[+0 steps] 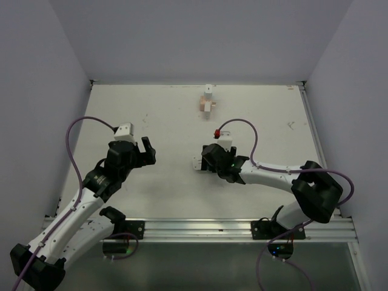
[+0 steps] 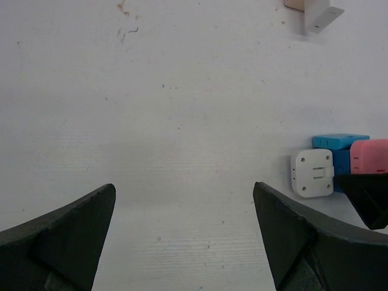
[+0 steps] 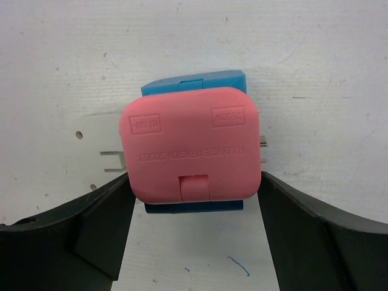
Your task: Pull the plug off the socket
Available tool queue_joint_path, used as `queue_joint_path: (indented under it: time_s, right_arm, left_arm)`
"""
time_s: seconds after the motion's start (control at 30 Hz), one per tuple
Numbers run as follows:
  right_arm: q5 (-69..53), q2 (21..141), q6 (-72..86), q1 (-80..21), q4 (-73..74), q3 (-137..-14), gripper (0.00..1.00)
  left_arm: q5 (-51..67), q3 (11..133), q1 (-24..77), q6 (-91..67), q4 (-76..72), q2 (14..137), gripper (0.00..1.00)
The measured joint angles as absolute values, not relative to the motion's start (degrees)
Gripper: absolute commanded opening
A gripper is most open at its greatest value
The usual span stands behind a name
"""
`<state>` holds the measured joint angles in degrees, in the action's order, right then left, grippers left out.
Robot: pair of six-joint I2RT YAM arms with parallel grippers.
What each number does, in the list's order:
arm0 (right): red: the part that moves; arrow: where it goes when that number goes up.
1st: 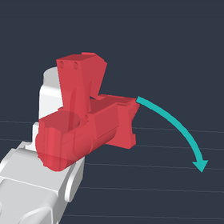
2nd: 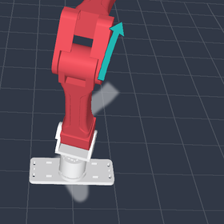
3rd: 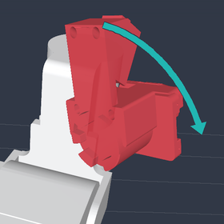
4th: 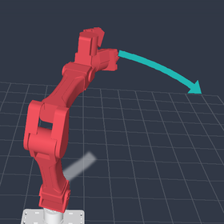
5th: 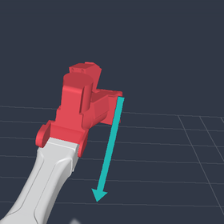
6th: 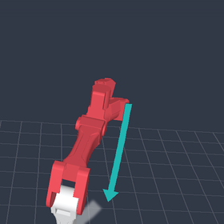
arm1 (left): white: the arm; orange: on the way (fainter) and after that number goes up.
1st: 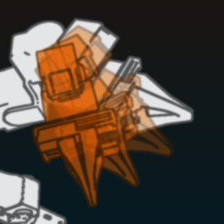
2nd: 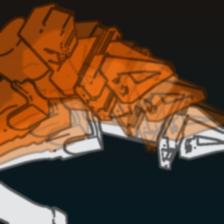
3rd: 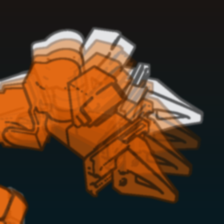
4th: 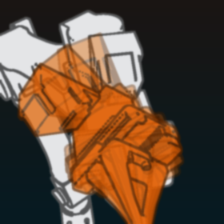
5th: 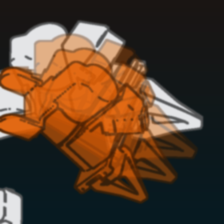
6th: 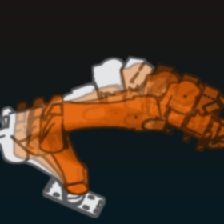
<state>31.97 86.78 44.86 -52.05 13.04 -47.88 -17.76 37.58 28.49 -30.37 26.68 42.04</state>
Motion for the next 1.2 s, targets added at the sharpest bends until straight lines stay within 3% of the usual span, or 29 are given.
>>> queue_joint_path:
  time_s: [0.47,1.2]
  right_arm:
    - [31.53,78.26,39.68,-52.05,-2.7,-35.59,0.72]
    - [29.41,77.93,35.2,-52.14,-8.54,-31.59,0.72]
  left_arm:
    - [-17.58,36.77,28.49,-30.39,26.63,41.87,1.0]
    - [-16.6,35.99,28.49,-30.55,26.13,41.82,1.0]
